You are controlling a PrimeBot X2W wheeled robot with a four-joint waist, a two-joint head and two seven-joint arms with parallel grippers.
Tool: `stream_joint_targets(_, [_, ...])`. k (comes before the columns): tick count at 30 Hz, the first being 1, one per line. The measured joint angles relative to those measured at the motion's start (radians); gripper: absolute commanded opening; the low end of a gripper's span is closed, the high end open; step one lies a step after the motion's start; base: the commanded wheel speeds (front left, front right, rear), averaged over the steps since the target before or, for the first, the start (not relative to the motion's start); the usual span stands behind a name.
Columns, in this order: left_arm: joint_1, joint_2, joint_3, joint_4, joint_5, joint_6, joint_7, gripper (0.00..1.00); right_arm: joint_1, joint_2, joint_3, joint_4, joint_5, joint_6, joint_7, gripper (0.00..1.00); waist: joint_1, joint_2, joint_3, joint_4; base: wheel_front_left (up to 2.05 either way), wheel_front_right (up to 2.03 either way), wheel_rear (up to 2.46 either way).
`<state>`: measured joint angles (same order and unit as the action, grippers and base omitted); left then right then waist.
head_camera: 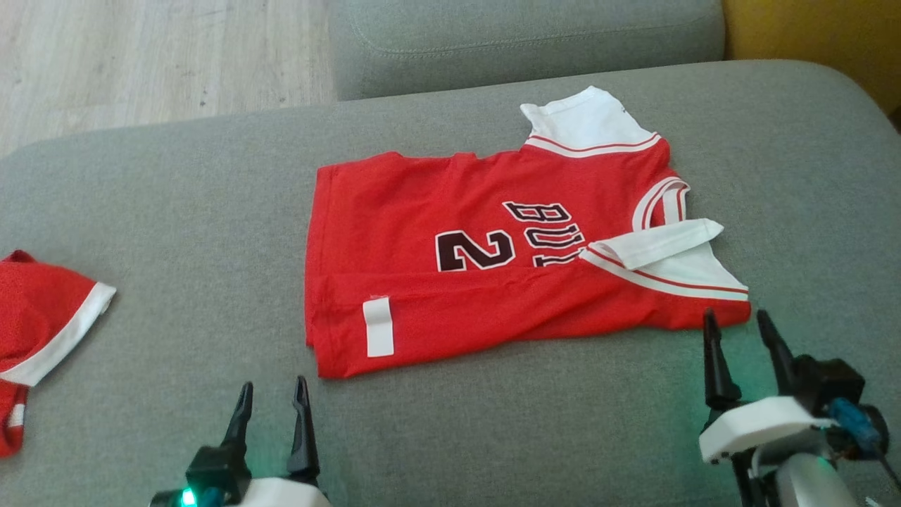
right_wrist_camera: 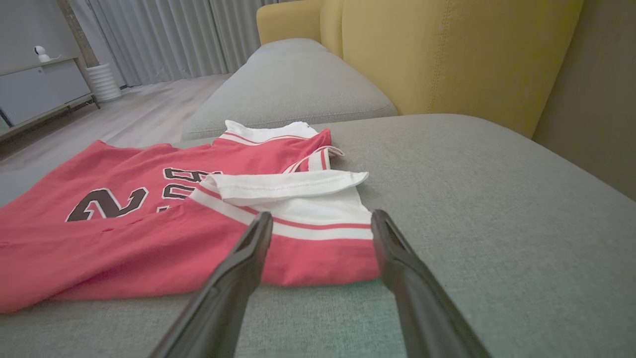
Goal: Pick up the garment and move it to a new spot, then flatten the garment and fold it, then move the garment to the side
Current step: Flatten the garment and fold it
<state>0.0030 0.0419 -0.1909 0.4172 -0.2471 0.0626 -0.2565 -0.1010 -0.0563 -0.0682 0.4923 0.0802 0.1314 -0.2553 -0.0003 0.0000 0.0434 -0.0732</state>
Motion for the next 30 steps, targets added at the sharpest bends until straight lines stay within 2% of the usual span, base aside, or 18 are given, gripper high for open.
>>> stream_joint_targets(5, [0.003, 0.001, -0.006, 0.003, -0.014, -0.009, 0.000, 1.00, 0.009, 0.008, 0.011, 0.005, 0.000, 0.000, 0.000, 1.00, 0.0001, 0.0000, 0.006, -0.005, 0.00, 0.00, 0.00])
stream_joint_targets(10, [-0.054, 0.001, -0.033, 0.060, -0.048, -0.069, 0.000, 1.00, -0.009, 0.010, 0.028, 0.005, 0.008, 0.000, 0.000, 1.00, 0.0003, 0.0000, 0.054, -0.020, 0.00, 0.00, 0.00])
stream_joint_targets(14, [-0.141, 0.001, -0.027, 0.088, -0.049, -0.097, 0.000, 1.00, -0.051, 0.010, 0.034, 0.001, 0.016, 0.000, 0.000, 1.00, 0.0004, 0.0000, 0.099, -0.037, 0.00, 0.00, 0.00])
stream_joint_targets(26, [-0.226, 0.000, 0.035, 0.216, 0.010, -0.117, -0.002, 1.00, -0.074, 0.010, 0.025, 0.004, 0.017, 0.000, 0.000, 1.00, 0.0004, 0.0000, 0.179, -0.083, 0.00, 0.00, 0.00])
stream_joint_targets(27, [-0.236, 0.000, 0.034, 0.221, 0.011, -0.126, -0.002, 0.87, -0.075, 0.010, 0.023, 0.004, 0.017, 0.000, 0.000, 1.00, 0.0003, 0.0000, 0.185, -0.085, 0.00, 0.00, 0.00])
stream_joint_targets(29, [-0.261, 0.000, 0.030, 0.228, 0.011, -0.137, -0.002, 0.00, -0.081, 0.011, -0.003, 0.008, 0.023, 0.000, 0.000, 1.00, 0.0004, 0.0000, 0.198, -0.086, 0.00, 0.00, 0.00])
stream_joint_targets(30, [-0.271, 0.000, 0.028, 0.230, 0.012, -0.145, -0.002, 0.00, -0.090, 0.011, -0.023, 0.016, 0.029, 0.000, 0.000, 1.00, 0.0004, 0.0000, 0.204, -0.086, 0.00, 0.00, 0.00])
